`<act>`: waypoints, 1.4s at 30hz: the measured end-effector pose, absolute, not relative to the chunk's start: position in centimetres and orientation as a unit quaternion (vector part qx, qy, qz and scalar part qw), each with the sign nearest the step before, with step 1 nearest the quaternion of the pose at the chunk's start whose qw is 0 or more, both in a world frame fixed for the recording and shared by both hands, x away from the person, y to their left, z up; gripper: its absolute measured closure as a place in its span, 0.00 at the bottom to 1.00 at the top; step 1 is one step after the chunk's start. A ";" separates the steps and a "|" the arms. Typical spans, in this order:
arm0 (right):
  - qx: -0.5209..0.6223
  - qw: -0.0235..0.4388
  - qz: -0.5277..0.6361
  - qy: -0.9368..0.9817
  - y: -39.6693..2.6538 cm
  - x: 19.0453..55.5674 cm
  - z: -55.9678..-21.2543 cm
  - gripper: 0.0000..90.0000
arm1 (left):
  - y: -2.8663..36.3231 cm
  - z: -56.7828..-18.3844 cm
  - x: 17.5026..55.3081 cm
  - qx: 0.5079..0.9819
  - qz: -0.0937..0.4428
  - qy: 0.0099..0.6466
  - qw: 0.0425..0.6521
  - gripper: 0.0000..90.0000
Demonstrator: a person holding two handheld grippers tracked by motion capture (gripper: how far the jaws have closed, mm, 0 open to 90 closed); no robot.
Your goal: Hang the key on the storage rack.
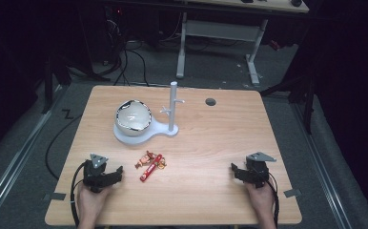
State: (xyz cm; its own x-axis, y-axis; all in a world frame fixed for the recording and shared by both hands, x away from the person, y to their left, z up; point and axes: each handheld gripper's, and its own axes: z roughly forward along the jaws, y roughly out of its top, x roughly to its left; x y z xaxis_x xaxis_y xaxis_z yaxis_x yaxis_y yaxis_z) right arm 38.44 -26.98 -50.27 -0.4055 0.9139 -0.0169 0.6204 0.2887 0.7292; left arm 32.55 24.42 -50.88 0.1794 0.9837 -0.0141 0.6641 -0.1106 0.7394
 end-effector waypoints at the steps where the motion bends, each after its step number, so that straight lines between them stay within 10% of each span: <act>1: 0.497 0.223 0.329 0.771 -27.0 38.4 -50.3 0.33 | 24.5 -50.9 32.5 0.704 0.252 0.584 0.317 0.21; 42: 0.498 0.223 0.329 0.771 -27.0 38.4 -50.3 0.33 | 19.2 -48.5 35.7 0.728 0.200 0.509 0.413 0.42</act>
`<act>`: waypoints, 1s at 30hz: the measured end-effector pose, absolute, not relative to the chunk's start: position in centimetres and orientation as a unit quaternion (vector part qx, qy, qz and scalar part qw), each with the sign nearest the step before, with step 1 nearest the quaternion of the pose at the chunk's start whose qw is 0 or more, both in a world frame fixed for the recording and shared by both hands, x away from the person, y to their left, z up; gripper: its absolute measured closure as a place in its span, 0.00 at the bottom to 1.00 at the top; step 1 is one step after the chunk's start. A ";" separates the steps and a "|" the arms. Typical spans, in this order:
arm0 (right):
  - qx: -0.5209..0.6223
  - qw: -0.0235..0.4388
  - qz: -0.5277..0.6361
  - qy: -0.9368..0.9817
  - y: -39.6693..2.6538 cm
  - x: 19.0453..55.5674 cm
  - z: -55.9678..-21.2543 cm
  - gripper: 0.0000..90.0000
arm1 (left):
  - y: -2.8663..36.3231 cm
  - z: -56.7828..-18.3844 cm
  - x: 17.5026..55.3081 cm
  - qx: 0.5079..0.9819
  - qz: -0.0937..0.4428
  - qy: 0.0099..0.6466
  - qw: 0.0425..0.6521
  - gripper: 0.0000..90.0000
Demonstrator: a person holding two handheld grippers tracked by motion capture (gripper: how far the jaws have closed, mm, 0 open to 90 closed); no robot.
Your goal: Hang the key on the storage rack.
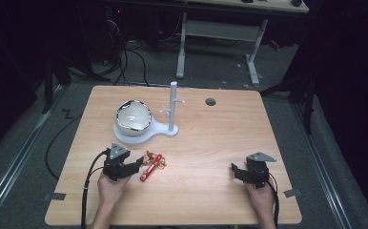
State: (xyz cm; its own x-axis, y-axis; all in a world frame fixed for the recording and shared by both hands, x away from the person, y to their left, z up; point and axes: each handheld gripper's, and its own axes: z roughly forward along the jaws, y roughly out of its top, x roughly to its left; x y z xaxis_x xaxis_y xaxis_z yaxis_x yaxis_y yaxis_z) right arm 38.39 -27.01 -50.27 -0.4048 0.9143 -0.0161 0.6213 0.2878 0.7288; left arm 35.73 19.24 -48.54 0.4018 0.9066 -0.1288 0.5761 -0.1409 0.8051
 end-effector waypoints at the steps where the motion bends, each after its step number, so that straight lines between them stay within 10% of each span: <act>1: 0.498 0.223 0.329 0.771 -27.0 38.4 -50.3 0.33 | 19.1 -48.6 36.0 0.729 0.198 0.510 0.411 0.42; 30: 0.497 0.223 0.329 0.771 -27.0 38.4 -50.3 0.33 | 16.8 -50.5 37.7 0.758 0.165 0.490 0.397 0.52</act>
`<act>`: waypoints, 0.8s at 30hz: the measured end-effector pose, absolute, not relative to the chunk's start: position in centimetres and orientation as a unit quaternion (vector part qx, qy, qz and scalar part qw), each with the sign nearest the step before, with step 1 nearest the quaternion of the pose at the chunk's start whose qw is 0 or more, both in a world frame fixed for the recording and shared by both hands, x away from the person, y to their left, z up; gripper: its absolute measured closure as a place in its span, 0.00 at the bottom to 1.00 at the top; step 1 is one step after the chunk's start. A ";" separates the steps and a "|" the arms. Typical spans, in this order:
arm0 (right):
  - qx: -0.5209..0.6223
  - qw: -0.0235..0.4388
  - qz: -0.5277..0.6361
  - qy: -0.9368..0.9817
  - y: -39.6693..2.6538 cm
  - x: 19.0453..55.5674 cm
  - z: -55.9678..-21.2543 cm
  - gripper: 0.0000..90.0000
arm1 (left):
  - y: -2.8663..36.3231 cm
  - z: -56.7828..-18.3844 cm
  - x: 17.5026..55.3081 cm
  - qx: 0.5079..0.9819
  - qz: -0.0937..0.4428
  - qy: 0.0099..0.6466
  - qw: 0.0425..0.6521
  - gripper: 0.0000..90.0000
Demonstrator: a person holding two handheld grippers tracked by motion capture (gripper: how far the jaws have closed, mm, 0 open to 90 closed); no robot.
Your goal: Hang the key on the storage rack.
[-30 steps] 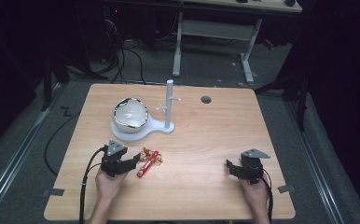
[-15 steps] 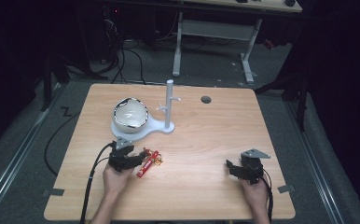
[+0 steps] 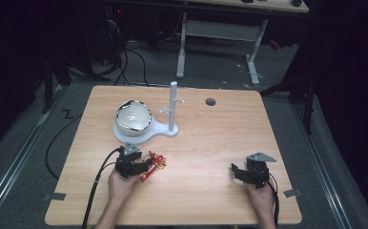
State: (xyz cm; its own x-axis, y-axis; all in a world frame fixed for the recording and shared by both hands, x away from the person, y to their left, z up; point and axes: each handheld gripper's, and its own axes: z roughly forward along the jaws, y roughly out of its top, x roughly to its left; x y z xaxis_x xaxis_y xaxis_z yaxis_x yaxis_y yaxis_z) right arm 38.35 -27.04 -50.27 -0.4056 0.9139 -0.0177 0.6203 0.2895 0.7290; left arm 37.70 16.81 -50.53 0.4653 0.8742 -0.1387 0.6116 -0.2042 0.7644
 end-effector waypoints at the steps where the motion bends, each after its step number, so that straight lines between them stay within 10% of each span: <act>1: 0.497 0.223 0.329 0.771 -27.0 38.3 -50.3 0.33 | 16.8 -50.5 37.7 0.757 0.164 0.490 0.400 0.55; 7: 0.497 0.223 0.329 0.771 -27.0 38.3 -50.3 0.33 | 16.4 -50.6 37.5 0.765 0.165 0.475 0.402 0.70; 24: 0.499 0.224 0.328 0.770 -27.0 38.3 -50.3 0.33 | 16.6 -50.1 37.1 0.763 0.167 0.474 0.405 0.73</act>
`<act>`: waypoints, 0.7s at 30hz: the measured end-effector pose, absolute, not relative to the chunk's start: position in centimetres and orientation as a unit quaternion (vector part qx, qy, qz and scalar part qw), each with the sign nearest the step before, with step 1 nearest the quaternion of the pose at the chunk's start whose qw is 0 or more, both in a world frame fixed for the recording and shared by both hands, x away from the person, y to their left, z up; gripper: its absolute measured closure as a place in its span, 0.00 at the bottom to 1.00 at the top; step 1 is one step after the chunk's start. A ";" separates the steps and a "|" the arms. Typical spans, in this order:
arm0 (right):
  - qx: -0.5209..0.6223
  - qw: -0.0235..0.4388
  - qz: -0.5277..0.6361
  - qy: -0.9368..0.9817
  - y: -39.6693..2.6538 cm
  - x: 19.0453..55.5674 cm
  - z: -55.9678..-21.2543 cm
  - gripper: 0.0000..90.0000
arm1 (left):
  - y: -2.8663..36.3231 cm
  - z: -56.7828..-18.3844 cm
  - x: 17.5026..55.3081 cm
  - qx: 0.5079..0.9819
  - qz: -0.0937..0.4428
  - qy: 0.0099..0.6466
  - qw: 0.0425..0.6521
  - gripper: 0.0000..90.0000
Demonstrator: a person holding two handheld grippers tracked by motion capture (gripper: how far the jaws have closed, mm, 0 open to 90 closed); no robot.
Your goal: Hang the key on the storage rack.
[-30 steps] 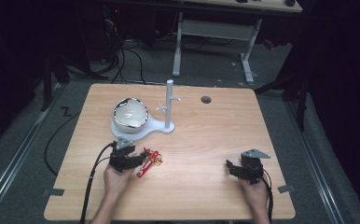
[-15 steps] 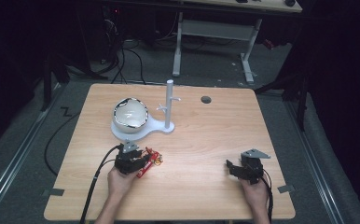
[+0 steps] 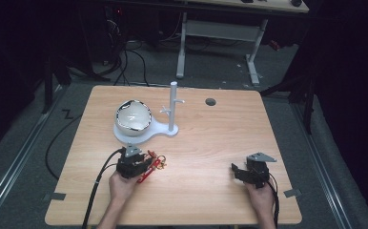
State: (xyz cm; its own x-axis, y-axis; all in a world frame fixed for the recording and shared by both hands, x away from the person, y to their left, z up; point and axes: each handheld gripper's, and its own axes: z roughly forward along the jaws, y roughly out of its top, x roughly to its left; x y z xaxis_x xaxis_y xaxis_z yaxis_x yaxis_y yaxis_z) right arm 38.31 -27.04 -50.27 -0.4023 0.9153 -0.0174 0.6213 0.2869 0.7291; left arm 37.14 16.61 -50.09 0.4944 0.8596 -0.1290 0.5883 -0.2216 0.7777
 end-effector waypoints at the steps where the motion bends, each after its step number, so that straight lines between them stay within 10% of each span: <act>1: 0.499 0.224 0.328 0.770 -27.0 38.3 -50.3 0.33 | 16.7 -49.9 37.1 0.762 0.167 0.474 0.408 0.73; 21: 0.497 0.223 0.329 0.771 -27.0 38.3 -50.3 0.33 | 17.9 -47.8 36.4 0.740 0.159 0.478 0.446 0.73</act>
